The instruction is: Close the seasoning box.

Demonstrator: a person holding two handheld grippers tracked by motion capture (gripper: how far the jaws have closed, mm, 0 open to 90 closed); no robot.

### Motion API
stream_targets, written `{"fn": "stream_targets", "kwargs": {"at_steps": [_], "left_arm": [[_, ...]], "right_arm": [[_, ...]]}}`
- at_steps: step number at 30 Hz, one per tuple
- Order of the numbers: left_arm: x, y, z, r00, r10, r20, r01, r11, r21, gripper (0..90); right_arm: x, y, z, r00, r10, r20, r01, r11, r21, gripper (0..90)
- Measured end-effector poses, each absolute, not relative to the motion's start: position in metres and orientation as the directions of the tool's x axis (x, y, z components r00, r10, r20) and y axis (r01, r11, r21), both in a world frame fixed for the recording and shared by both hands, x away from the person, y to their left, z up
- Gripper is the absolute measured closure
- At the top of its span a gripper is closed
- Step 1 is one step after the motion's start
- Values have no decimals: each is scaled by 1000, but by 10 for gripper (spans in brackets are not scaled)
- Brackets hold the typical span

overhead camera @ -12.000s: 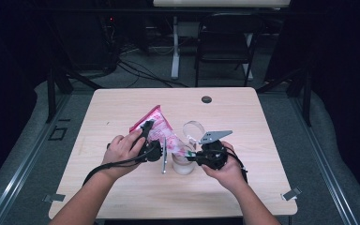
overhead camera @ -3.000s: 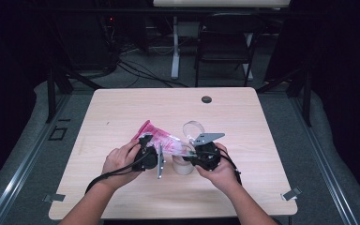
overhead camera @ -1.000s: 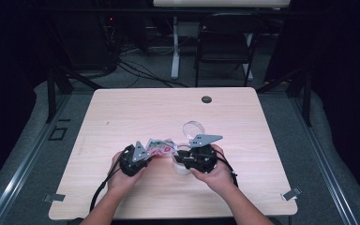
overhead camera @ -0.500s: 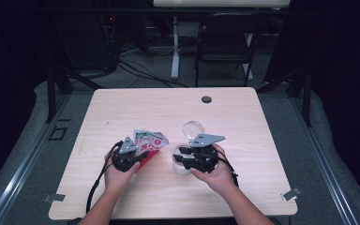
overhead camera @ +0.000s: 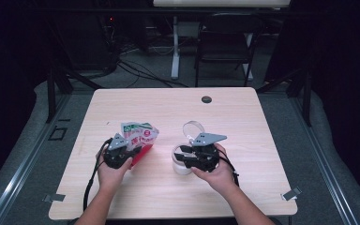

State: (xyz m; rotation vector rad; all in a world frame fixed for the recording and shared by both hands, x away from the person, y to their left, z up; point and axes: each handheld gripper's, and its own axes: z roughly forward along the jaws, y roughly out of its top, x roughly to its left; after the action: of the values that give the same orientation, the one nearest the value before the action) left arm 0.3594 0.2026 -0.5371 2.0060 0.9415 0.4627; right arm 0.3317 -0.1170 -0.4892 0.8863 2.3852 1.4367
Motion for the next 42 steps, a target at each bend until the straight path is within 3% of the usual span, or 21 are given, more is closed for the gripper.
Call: {"fn": "stream_targets", "kwargs": {"at_steps": [13, 30, 38, 42], "left_arm": [[356, 251, -528, 499, 866, 9, 465, -277, 841, 873], [360, 278, -537, 401, 914, -60, 526, -177, 832, 879], [359, 277, -539, 390, 917, -79, 520, -148, 841, 685], [359, 276, -539, 395, 915, -83, 511, -143, 847, 542]], "right_arm": [[338, -117, -492, -792, 596, 133, 395, 334, 856, 609], [340, -118, -493, -787, 602, 134, 399, 332, 855, 603], [341, -118, -494, -788, 601, 134, 399, 332, 855, 599], [341, -117, -494, -789, 599, 136, 398, 331, 856, 593]]}}
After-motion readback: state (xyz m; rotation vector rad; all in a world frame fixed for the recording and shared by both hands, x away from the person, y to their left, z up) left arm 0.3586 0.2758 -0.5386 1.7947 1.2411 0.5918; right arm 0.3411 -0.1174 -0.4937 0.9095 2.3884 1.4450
